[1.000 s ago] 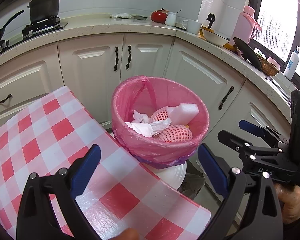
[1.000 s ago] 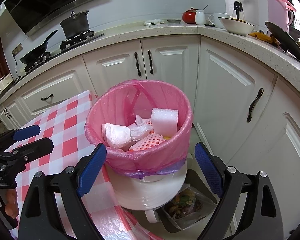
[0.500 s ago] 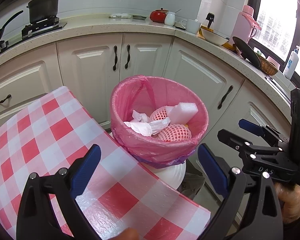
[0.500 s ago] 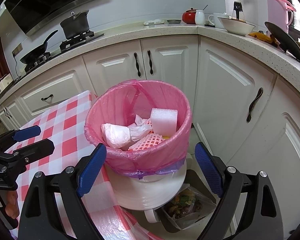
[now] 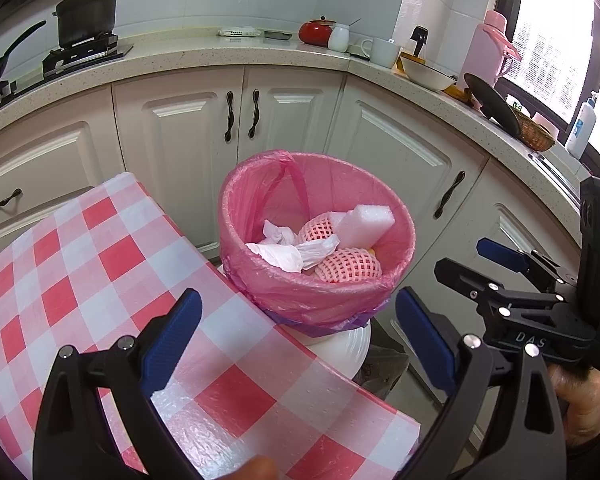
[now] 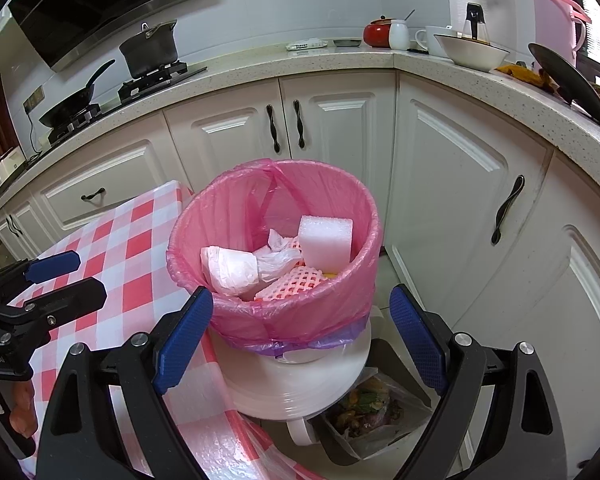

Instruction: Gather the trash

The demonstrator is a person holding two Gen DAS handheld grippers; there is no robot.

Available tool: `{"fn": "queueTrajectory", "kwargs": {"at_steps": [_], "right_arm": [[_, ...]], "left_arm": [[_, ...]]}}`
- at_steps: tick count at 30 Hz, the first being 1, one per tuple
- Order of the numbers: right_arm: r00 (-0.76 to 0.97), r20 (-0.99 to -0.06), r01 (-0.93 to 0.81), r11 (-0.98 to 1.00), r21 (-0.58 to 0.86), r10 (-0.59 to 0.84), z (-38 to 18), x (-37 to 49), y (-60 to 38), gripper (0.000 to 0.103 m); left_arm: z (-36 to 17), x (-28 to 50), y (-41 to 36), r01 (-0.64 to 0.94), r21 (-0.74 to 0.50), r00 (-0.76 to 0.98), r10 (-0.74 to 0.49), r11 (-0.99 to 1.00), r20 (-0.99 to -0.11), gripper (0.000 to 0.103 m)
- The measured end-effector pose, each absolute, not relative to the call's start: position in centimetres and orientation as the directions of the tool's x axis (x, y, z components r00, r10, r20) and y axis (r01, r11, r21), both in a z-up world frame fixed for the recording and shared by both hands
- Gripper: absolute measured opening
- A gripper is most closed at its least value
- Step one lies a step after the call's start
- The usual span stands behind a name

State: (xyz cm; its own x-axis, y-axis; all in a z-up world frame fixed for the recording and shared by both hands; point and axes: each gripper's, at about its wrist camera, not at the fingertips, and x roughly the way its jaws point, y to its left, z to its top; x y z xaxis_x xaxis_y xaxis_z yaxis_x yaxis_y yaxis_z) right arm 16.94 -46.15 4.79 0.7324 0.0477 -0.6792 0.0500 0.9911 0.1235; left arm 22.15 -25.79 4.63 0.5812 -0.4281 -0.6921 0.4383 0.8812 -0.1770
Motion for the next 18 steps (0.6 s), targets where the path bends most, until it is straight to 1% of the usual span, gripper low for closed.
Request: {"fn": "queueTrajectory", "kwargs": {"at_steps": [18], "right_arm": [[0.733,-0.679,0.052,0.991,0.122,0.045,4.81,16.94,-46.2,0.085]], "left_arm": [[4.58,22.08,-25.76,0.436,-0.176,0.583,-0.426,0.883,-0.692,0.094]]}}
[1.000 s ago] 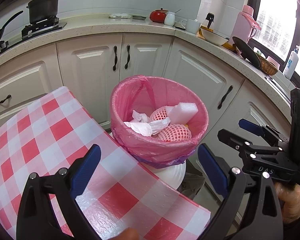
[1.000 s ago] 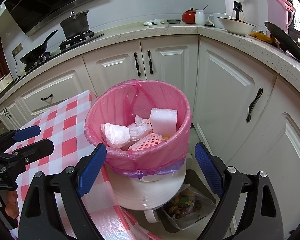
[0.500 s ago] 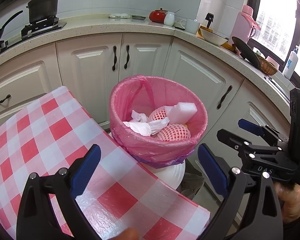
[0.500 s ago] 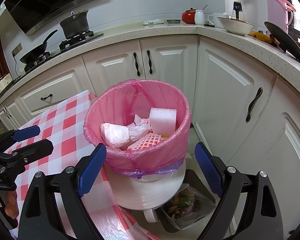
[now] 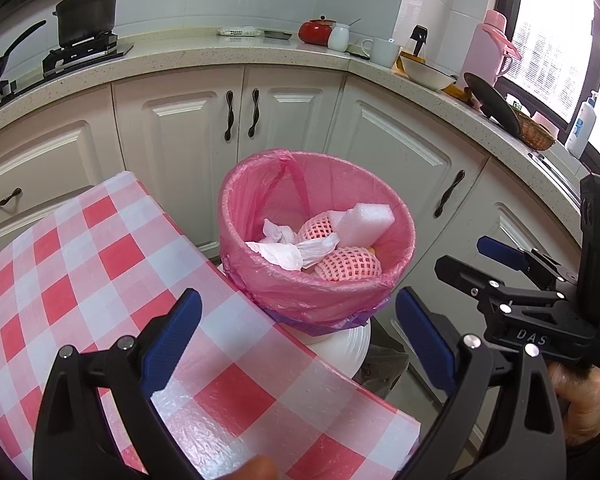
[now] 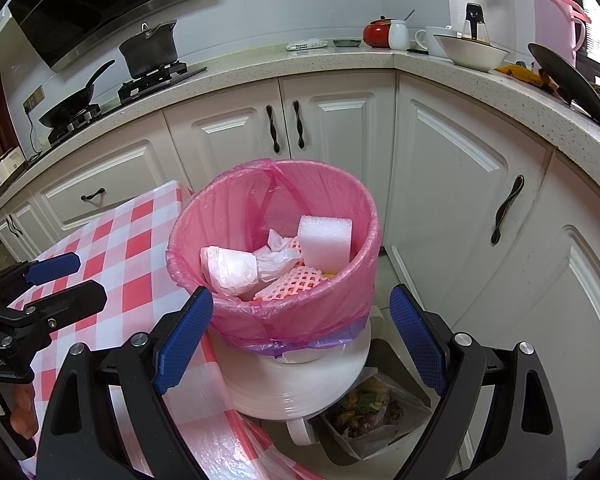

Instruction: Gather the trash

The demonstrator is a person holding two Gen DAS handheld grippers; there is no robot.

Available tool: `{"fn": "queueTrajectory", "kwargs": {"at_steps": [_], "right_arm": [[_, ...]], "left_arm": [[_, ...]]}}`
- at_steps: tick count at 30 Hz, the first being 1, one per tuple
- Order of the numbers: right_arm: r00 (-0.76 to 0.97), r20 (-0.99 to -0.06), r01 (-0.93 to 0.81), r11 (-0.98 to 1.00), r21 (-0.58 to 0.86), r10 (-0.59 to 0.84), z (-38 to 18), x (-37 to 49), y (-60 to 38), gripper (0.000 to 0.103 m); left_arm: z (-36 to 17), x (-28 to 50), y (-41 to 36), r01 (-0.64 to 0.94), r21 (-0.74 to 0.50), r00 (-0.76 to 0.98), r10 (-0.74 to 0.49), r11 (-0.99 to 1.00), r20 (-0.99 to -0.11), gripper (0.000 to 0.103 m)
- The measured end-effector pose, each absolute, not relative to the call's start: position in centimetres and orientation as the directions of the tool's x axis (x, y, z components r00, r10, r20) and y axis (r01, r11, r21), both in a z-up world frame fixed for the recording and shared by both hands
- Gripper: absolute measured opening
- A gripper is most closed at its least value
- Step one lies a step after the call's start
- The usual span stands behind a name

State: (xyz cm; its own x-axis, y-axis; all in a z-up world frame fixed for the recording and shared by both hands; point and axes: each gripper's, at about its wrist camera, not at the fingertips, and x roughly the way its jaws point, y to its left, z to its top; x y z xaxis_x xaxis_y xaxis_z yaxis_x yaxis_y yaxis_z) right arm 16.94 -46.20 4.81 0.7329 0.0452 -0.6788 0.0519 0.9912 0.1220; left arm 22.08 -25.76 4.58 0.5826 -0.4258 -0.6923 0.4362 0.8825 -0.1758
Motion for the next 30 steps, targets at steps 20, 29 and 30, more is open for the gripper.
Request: {"fn": "queueTrajectory", "kwargs": {"at_steps": [20,29,30], "right_arm": [[0.733,-0.679,0.054,0.991,0.121,0.043,4.76,16.93,-46.36,0.085],[0.732,-0.68,0.056,0.991,0.122,0.042,4.71,16.91,-46.49,0.085],[0.732,-0.68,0.056,0.991,0.121,0.042,4.68,16.9,-46.57,0.085]], "left_arm": [[4.53,21.95,-25.77,0.443,-0.181,0.58,-0.435,0.878,-0.689,0.094],[4.38,21.94,-25.91,0.449,-0.183,0.575,-0.44,0.875,-0.69,0.094],[4.37,21.92,-25.92,0.45,-0.184,0.574,-0.44,0.874,-0.69,0.094]]}}
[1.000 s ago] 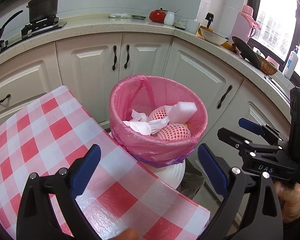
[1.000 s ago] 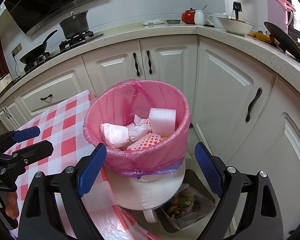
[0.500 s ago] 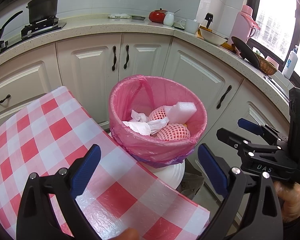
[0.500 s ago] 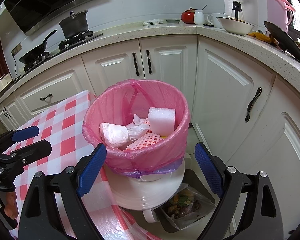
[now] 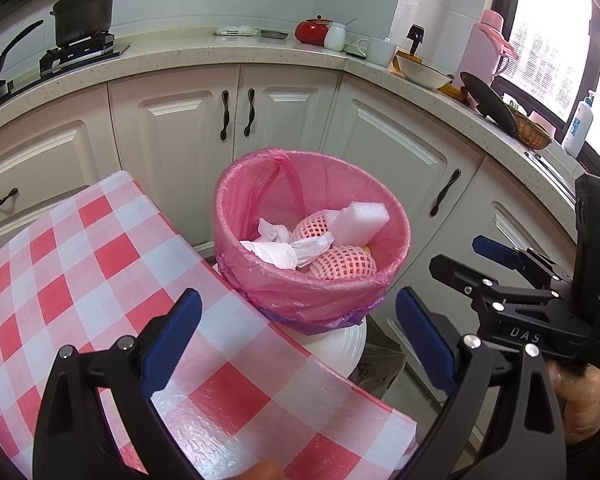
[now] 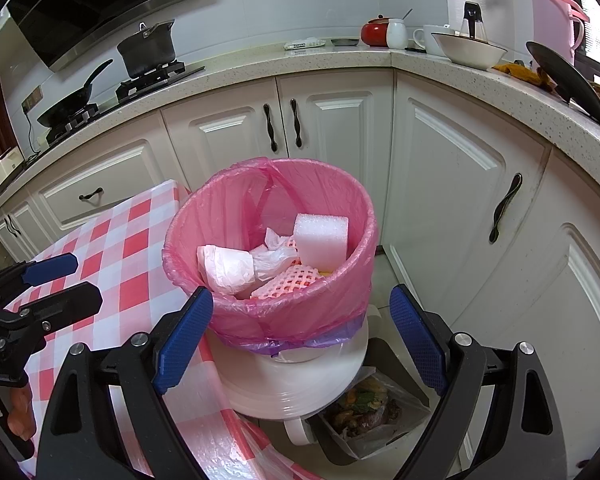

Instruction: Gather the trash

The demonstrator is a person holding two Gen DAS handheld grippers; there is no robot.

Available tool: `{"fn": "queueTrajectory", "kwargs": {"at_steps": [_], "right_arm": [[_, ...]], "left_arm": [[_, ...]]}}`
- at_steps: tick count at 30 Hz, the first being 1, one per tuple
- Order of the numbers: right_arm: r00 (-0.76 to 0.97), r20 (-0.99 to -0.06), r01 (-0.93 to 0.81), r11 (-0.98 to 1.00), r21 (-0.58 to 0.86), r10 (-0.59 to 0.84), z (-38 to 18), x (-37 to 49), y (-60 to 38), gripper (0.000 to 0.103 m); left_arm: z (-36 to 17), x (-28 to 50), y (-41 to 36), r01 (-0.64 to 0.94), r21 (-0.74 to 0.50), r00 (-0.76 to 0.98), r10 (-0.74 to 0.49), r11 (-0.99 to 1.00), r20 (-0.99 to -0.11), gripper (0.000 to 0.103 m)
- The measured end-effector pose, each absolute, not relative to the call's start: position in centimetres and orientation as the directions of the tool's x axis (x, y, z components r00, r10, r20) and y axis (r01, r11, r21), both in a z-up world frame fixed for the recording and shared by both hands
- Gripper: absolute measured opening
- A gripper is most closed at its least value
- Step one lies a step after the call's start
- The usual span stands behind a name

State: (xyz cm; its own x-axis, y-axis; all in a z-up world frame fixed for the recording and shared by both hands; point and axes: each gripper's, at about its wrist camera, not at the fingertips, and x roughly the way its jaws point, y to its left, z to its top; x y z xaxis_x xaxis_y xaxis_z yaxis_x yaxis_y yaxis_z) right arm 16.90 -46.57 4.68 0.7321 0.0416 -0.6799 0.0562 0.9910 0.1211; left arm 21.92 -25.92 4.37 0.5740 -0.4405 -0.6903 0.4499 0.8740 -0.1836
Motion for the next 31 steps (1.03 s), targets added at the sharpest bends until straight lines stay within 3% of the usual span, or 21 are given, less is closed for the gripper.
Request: {"fn": "queueTrajectory", "kwargs": {"at_steps": [31], "right_arm": [[0.729,-0.684,0.066,0.991,0.116,0.031,4.29,16.86,-46.9,0.085]], "left_arm": [[4.63,21.72,-25.83,0.456,-0.167,0.596,-0.439,0.874,-0.672,0.098]]}}
